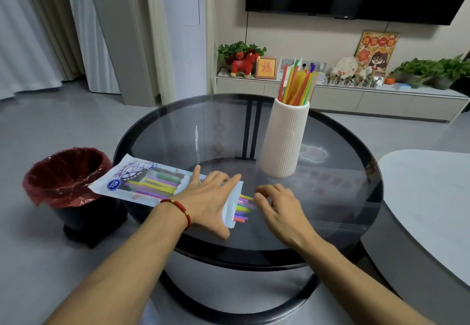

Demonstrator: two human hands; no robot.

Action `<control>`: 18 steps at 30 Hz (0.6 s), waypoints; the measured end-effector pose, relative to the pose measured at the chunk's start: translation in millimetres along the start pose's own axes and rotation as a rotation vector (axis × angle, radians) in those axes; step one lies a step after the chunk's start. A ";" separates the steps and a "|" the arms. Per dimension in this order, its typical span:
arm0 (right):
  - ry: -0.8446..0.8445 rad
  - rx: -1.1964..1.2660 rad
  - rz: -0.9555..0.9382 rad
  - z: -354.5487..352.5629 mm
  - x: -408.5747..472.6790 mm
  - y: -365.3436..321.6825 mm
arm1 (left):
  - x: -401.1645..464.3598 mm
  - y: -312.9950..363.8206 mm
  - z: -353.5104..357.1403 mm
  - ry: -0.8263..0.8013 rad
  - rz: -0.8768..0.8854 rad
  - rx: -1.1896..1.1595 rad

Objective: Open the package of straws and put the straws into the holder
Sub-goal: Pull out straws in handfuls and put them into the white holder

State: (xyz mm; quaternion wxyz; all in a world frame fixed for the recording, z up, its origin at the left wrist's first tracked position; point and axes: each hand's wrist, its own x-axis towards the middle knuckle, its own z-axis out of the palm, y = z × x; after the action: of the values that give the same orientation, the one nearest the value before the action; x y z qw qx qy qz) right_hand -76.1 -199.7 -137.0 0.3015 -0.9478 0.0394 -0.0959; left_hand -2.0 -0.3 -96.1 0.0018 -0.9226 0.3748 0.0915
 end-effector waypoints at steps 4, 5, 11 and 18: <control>0.002 0.022 0.000 11.9 -1.0 -6.2 | 3.5 3.2 2.7 0.156 0.017 0.026; 0.008 0.043 -0.005 13.8 -1.9 -7.1 | 3.1 4.3 3.4 0.179 0.022 0.026; 0.031 0.366 -0.027 9.1 -3.5 -8.4 | -3.9 11.8 8.7 0.296 0.031 0.025; 0.143 0.529 0.018 -13.5 -1.0 9.1 | -8.5 7.1 8.8 0.246 -0.003 0.032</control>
State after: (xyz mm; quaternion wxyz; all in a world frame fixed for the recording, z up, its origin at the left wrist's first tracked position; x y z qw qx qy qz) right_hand -80.0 -214.6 -131.6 0.5358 -0.8266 0.0428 -0.1667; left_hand -14.3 1.1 -102.9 -0.0293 -0.9272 0.3724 -0.0284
